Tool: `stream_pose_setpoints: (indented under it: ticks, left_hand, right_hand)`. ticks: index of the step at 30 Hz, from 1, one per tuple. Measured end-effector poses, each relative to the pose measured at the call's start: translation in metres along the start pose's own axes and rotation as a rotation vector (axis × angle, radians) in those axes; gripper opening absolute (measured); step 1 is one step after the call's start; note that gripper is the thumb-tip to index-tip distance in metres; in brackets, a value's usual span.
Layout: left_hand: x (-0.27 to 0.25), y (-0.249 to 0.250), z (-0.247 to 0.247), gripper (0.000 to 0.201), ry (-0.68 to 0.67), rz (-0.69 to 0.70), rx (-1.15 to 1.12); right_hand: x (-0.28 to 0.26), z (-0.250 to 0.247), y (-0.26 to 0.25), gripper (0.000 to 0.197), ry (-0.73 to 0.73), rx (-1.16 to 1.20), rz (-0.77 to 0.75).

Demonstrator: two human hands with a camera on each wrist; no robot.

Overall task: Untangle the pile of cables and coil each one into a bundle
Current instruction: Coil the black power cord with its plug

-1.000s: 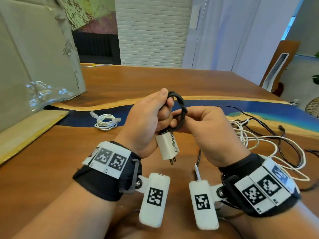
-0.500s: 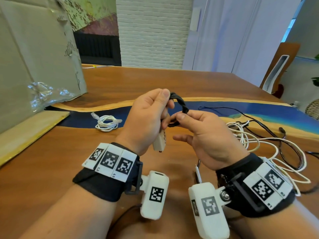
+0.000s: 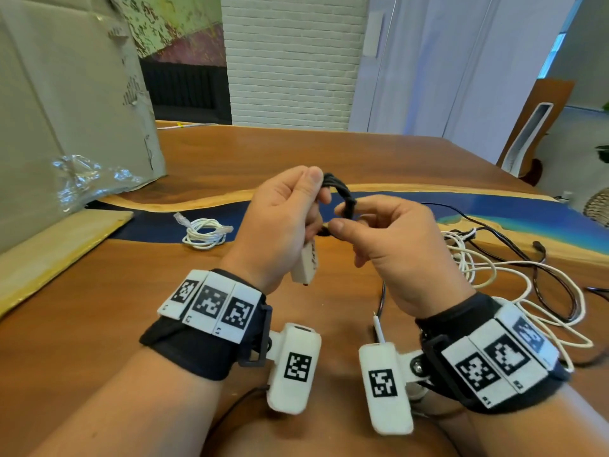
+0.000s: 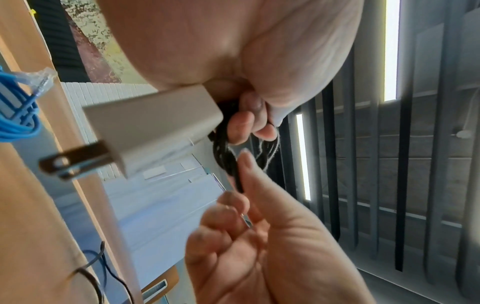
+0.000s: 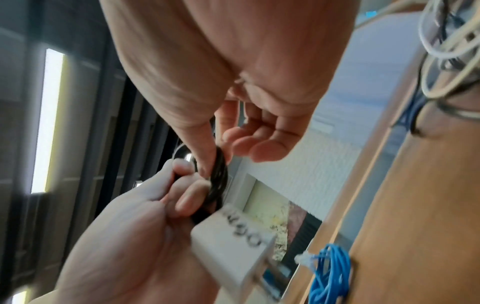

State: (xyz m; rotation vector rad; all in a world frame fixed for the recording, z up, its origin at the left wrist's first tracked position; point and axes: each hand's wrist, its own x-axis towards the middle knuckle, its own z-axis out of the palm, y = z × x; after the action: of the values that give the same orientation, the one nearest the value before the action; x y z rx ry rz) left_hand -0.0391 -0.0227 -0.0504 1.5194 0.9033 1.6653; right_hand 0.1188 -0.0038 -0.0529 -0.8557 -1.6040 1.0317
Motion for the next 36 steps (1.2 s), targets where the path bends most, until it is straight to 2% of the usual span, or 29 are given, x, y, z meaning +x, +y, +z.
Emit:
stream_pose_setpoints:
  ticks: [3, 5, 7, 11, 14, 18, 22, 26, 32, 36]
  left_hand:
    - [0.004, 0.002, -0.009, 0.037, 0.066, 0.002, -0.015]
    - [0.006, 0.004, -0.014, 0.037, 0.107, -0.007, -0.037]
    - [0.007, 0.005, -0.015, 0.037, 0.123, -0.006, -0.044]
    - [0.004, 0.0, -0.01, 0.037, 0.078, 0.013, -0.012]
    - [0.004, -0.002, -0.006, 0.037, 0.05, 0.032, 0.016]
    - [0.005, -0.002, -0.009, 0.037, 0.07, 0.011, -0.005]
    - [0.005, -0.004, -0.008, 0.038, 0.083, 0.013, 0.009]
    - [0.004, -0.004, -0.003, 0.038, 0.073, 0.05, 0.103]
    - [0.005, -0.003, -0.007, 0.039, 0.104, 0.083, 0.217]
    - [0.007, -0.003, -0.013, 0.04, 0.141, 0.081, 0.231]
  right_hand:
    - [0.007, -0.013, 0.001, 0.007, 0.13, 0.041, -0.027]
    - [0.009, -0.023, 0.0, 0.004, 0.16, 0.051, -0.027]
    - [0.009, -0.027, -0.004, 0.003, 0.134, 0.13, 0.013]
    - [0.004, -0.012, -0.003, 0.028, 0.009, 0.228, 0.101]
    - [0.0, 0.004, 0.002, 0.023, -0.011, 0.278, 0.115]
    - [0.001, 0.008, 0.001, 0.019, -0.031, 0.486, 0.124]
    - [0.003, 0.004, -0.006, 0.016, -0.091, 0.635, 0.227]
    - [0.005, 0.0, -0.007, 0.014, -0.073, 0.662, 0.268]
    - [0.004, 0.002, -0.006, 0.009, -0.015, 0.591, 0.229]
    - [0.005, -0.008, -0.007, 0.018, -0.041, 0.516, 0.225]
